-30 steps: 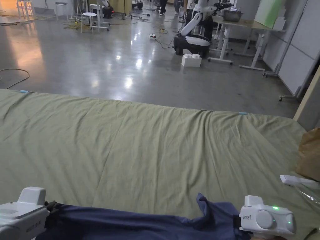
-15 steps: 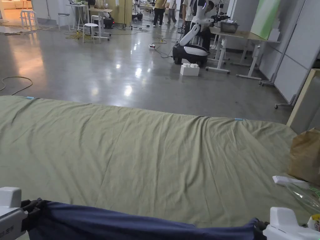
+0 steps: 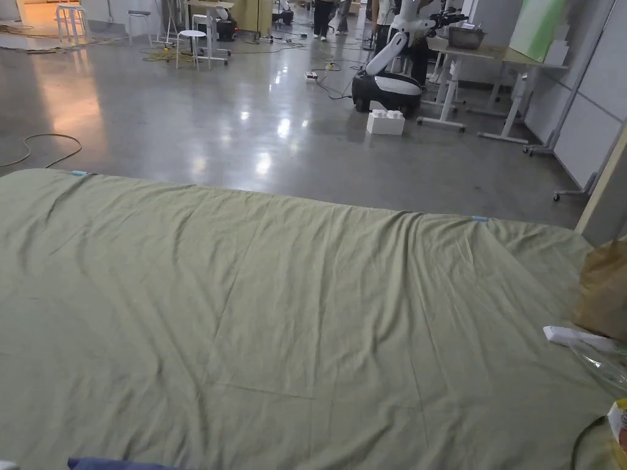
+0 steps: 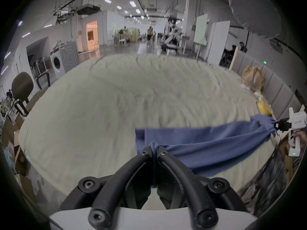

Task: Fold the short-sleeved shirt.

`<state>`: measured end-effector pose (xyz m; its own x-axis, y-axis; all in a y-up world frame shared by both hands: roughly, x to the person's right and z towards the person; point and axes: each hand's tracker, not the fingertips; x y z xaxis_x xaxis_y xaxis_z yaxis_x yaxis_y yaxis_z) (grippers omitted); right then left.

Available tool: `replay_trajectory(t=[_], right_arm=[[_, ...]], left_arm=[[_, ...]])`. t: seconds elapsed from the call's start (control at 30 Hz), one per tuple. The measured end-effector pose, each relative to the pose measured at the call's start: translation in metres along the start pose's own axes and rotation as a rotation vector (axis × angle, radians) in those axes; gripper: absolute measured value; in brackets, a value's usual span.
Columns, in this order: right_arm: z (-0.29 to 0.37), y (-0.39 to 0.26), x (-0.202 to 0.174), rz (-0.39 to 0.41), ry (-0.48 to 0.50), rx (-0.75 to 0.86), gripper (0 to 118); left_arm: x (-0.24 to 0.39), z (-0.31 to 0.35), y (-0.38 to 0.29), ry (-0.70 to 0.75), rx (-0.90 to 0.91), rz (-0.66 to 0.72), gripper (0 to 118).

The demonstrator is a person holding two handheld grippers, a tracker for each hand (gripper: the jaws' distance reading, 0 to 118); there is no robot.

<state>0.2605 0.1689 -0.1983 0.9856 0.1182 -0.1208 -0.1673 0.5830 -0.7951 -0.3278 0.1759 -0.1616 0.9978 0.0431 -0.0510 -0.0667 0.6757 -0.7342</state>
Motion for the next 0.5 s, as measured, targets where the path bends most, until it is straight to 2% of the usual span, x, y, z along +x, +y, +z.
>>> replay_trajectory(t=[0.07, 0.2, 0.27, 0.3, 0.37, 0.4, 0.43, 0.5], right_arm=[[-0.016, -0.013, -0.002, -0.019, 0.007, -0.021, 1], [-0.039, -0.023, -0.012, -0.008, -0.004, -0.039, 3], [-0.04, -0.022, -0.016, -0.013, -0.017, -0.032, 14], [-0.038, -0.019, -0.018, -0.015, -0.036, -0.031, 24], [-0.03, -0.012, -0.022, -0.018, -0.077, -0.024, 53], [-0.024, -0.007, -0.021, -0.016, -0.098, -0.01, 68], [-0.017, -0.001, -0.023, -0.015, -0.111, 0.02, 71], [-0.002, 0.014, -0.029, -0.012, -0.126, 0.108, 72]], left_arm=[[0.007, -0.009, -0.011, 0.018, -0.067, -0.03, 4], [0.018, -0.03, -0.023, 0.054, -0.129, -0.087, 5], [0.021, -0.034, -0.022, 0.059, -0.124, -0.076, 6], [0.022, -0.035, -0.021, 0.066, -0.119, -0.07, 12], [0.022, -0.031, -0.02, 0.088, -0.103, -0.058, 28], [0.023, -0.03, -0.016, 0.102, -0.087, -0.055, 42], [0.023, -0.029, -0.012, 0.116, -0.052, -0.054, 50], [0.03, -0.015, 0.0, 0.136, 0.021, -0.042, 53]])
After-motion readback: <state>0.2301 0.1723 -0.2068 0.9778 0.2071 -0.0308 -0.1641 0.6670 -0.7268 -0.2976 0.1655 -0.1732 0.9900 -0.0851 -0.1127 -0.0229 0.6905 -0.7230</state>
